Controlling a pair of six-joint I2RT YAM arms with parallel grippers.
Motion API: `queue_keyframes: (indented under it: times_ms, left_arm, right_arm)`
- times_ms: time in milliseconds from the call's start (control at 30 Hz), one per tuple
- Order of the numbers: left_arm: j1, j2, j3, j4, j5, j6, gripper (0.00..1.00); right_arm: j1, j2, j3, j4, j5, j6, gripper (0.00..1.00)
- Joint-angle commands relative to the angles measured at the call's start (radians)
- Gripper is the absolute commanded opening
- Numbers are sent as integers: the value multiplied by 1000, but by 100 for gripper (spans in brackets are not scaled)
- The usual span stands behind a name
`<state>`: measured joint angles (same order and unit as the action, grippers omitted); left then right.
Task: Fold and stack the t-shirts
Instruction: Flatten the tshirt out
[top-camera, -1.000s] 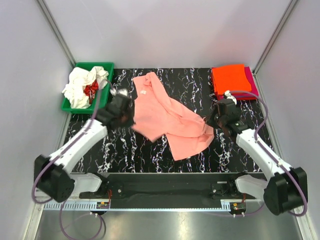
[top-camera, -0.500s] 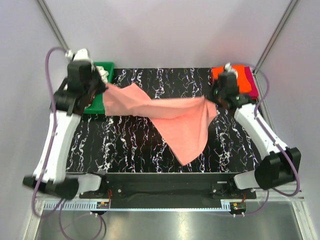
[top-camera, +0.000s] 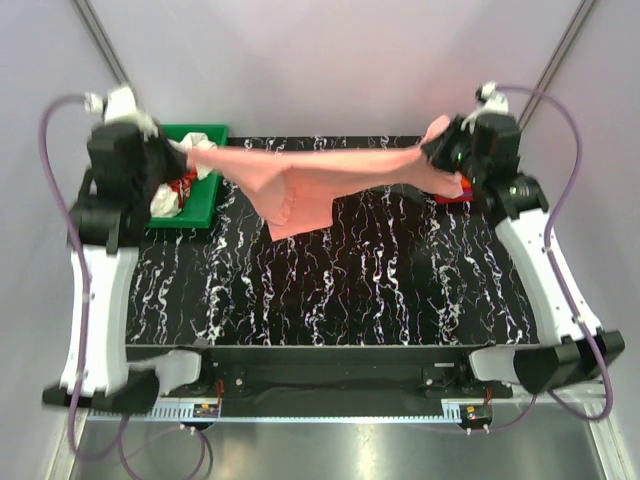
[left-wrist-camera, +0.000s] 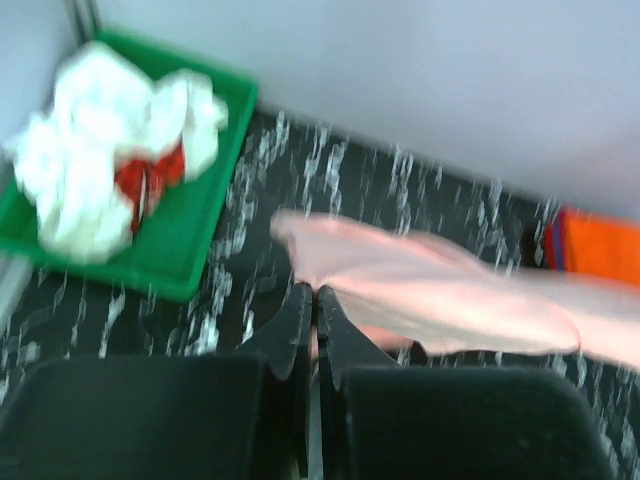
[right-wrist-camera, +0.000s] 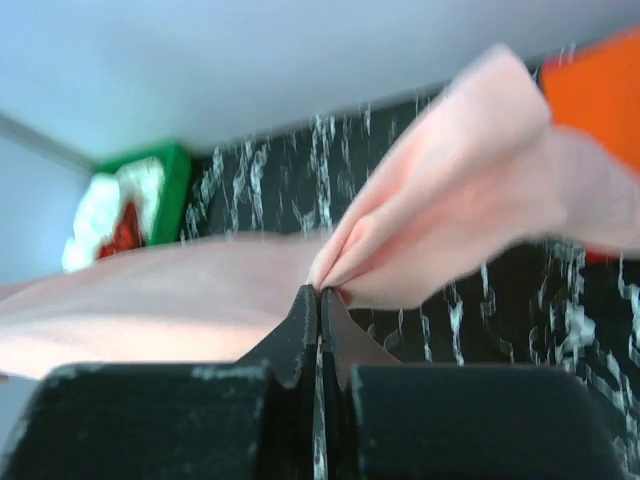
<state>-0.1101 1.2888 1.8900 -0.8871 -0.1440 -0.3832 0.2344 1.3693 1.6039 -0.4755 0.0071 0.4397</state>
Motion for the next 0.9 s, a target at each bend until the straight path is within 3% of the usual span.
queue_keyframes:
  times_ms: [0, 33, 167, 200, 233, 267, 367, 400, 500, 700, 867]
  left_arm:
    - [3, -205, -358, 62, 69, 3, 0]
    - [3, -291, -514, 76, 92, -12, 0]
    - [4, -423, -808, 73, 98, -28, 0]
    - [6, -442, -857, 73, 74, -34, 0]
    - [15, -454, -935, 76, 69, -51, 0]
    - [24, -456, -968, 100, 81, -59, 0]
    - [91, -401, -1054, 189, 231, -94, 0]
    - [99, -349, -1062, 207, 341, -103, 0]
    - [102, -271, -1062, 247, 400, -121, 0]
    - [107, -325, -1033, 258, 243, -111, 0]
    - [109, -388, -1025, 277, 196, -94, 0]
  right_arm:
    - [-1, -126, -212, -84, -137, 3, 0]
    - [-1, -151, -349, -84, -172, 39, 0]
    - [6, -187, -625, -78, -251, 109, 6]
    - [6, -181, -660, -86, -228, 114, 11]
    - [6, -171, -706, -92, -199, 132, 30]
    - [6, -152, -722, -97, -168, 143, 40]
    - [5, -104, -727, -113, -54, 178, 57]
    - [5, -96, -719, -124, -24, 186, 59]
    - [5, -64, -700, -158, 71, 259, 61]
    - [3, -20, -739, -106, 132, 324, 56]
    - [3, 101, -682, 66, 73, 237, 53]
